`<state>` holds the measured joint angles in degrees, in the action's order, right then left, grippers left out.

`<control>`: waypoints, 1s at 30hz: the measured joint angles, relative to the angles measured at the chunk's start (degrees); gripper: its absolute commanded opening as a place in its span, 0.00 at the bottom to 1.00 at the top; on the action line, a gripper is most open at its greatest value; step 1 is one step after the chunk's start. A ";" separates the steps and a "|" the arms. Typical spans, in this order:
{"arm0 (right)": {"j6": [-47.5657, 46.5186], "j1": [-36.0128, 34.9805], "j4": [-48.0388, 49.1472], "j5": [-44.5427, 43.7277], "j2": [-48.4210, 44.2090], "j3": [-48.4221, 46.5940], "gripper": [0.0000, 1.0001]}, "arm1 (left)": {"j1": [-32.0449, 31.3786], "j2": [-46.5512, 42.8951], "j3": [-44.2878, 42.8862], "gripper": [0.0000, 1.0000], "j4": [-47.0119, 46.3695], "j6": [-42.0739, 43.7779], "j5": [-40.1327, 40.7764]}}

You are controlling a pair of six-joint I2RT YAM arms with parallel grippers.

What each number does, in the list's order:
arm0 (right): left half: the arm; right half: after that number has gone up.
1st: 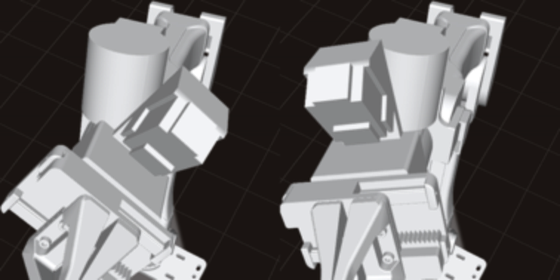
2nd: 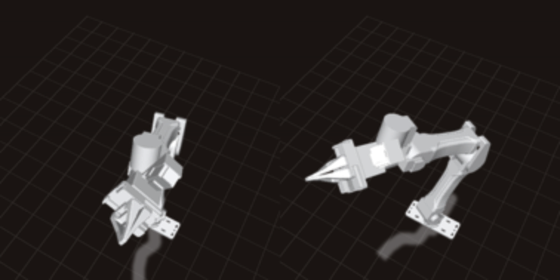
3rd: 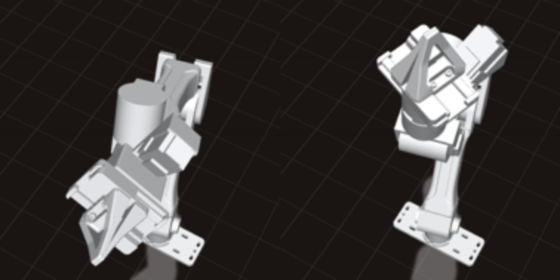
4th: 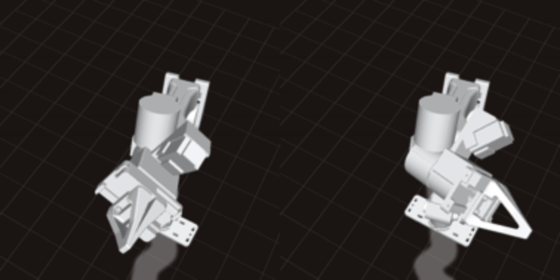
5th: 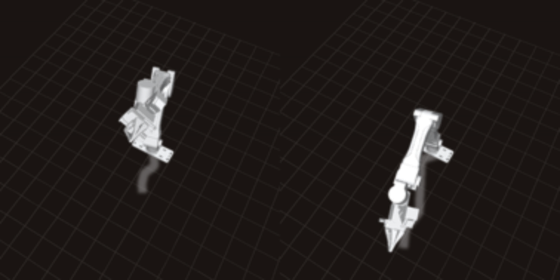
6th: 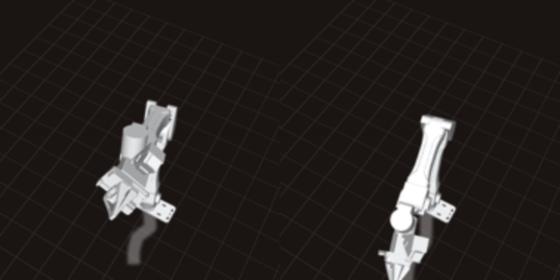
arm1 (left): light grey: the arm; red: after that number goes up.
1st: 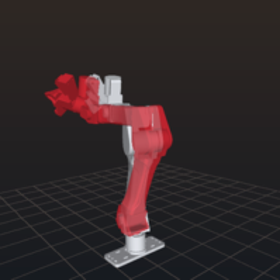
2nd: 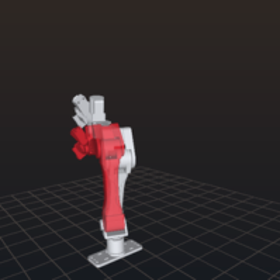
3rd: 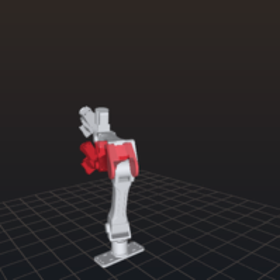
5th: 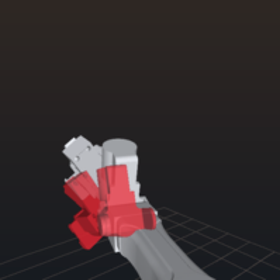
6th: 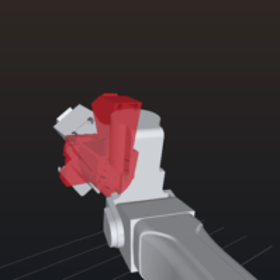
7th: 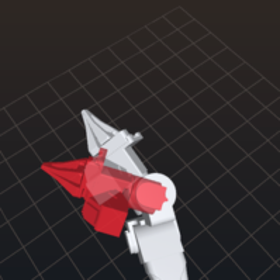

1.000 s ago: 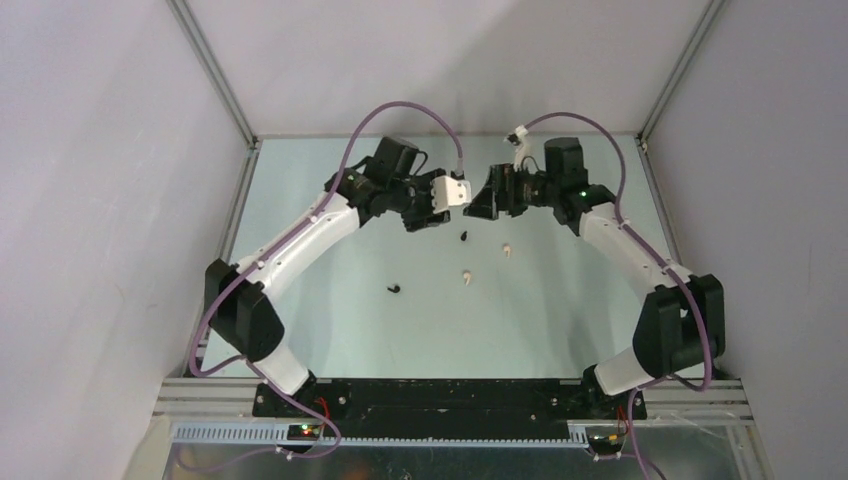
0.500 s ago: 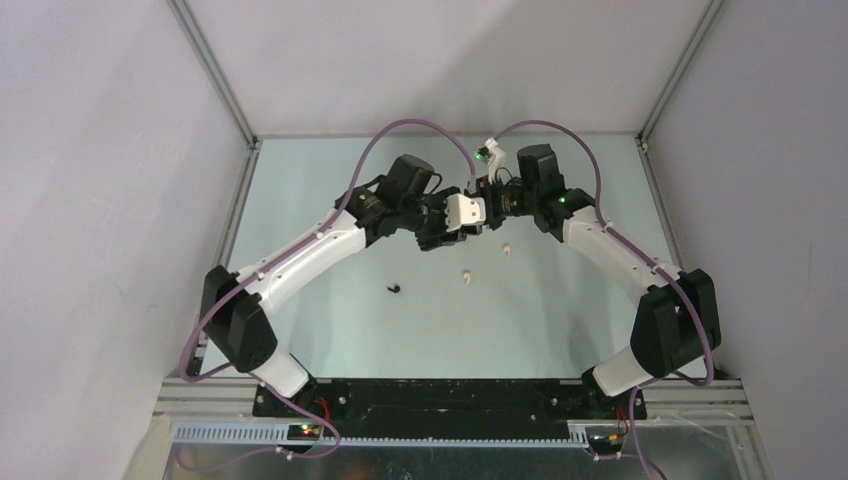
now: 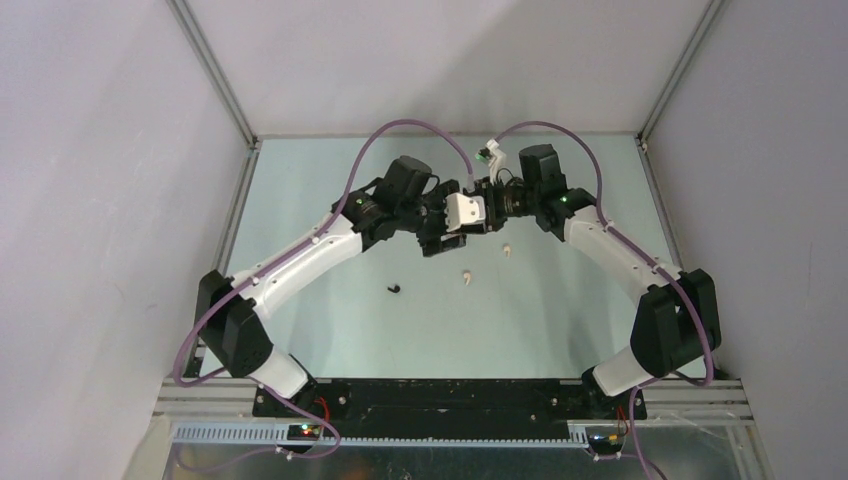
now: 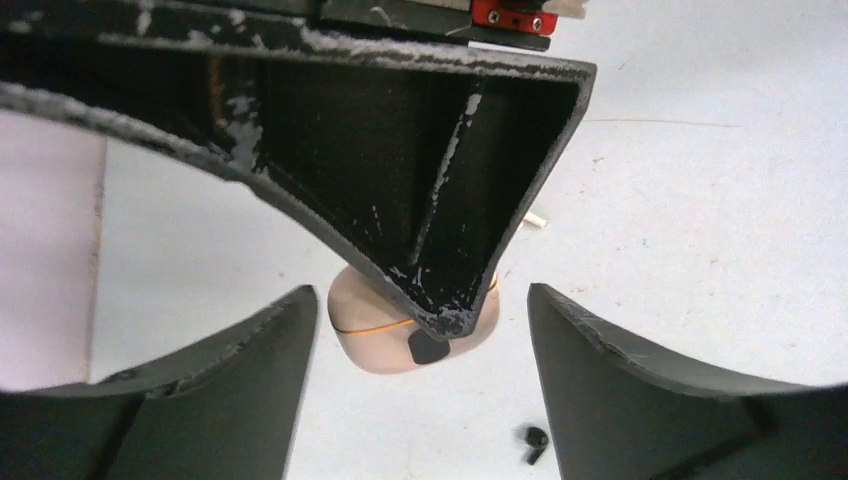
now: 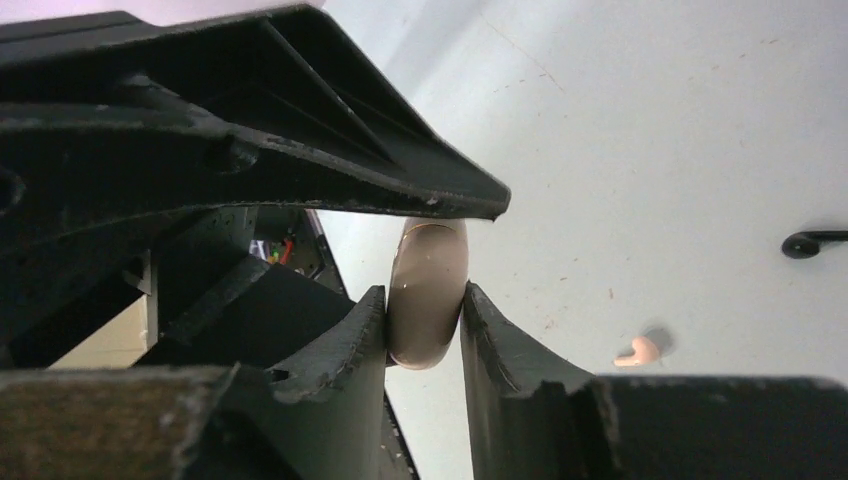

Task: Insert the wireless bluetooth earbuds into the charging case
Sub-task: Pick up the charging case at the center of the board, then open the charging case.

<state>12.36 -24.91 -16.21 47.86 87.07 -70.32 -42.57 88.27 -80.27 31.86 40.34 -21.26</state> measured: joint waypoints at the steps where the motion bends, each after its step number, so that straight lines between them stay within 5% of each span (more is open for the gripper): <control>1: -0.50 0.15 -0.20 0.13 0.00 0.02 0.23 | -0.07 0.00 0.04 0.98 -0.28 -0.15 -0.15; 9: -2.14 2.32 -0.37 1.01 -0.55 0.02 0.24 | -0.07 -1.18 1.60 0.99 -1.09 -1.40 0.22; 19: -4.87 13.22 -2.12 -1.53 -11.15 -0.42 0.29 | 3.28 -17.44 3.08 0.99 -1.01 -8.92 10.67; 25: -13.46 9.01 -7.56 -7.15 -15.96 -5.99 0.32 | 6.82 -17.38 0.22 0.99 -1.38 -14.23 9.70; 30: -21.46 2.91 -12.37 -9.03 -17.68 -9.97 0.32 | 7.15 -15.72 4.63 0.99 -3.80 -21.05 -2.16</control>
<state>-9.10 -22.00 -28.58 38.83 69.38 -80.29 -35.42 72.55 -75.64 28.05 19.29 -23.42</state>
